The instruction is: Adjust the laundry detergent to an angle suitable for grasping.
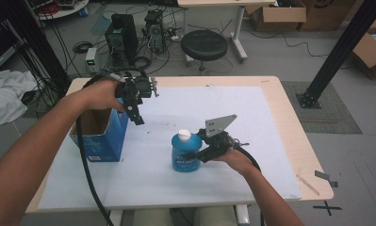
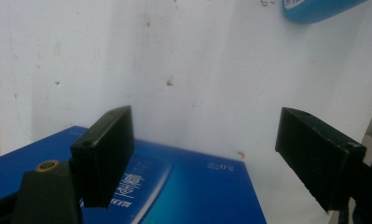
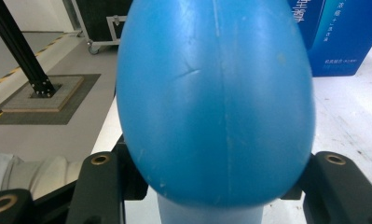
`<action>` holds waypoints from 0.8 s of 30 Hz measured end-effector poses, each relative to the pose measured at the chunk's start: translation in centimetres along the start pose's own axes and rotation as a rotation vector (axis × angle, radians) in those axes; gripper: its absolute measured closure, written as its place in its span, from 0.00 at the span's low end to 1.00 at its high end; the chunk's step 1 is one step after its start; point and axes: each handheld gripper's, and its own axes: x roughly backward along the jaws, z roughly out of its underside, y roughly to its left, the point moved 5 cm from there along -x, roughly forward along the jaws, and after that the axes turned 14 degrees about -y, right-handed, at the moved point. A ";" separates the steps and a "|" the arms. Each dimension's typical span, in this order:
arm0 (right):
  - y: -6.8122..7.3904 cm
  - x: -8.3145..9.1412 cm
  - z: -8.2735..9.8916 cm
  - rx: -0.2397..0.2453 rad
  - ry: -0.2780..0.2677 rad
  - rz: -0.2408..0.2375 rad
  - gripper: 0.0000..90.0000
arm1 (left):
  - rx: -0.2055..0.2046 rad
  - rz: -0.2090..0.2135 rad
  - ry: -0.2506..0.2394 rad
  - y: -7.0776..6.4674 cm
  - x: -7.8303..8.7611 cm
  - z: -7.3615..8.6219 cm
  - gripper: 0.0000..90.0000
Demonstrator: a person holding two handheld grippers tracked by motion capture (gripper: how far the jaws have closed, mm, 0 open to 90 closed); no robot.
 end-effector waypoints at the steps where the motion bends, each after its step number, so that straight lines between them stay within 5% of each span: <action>1: 0.0 0.0 0.0 0.000 0.000 0.000 0.48 | 0.000 0.000 0.000 0.0 0.0 0.0 0.23; 24: -0.2 0.0 0.1 -0.010 0.003 0.018 0.38 | 0.004 0.000 -0.003 0.0 0.0 0.0 0.23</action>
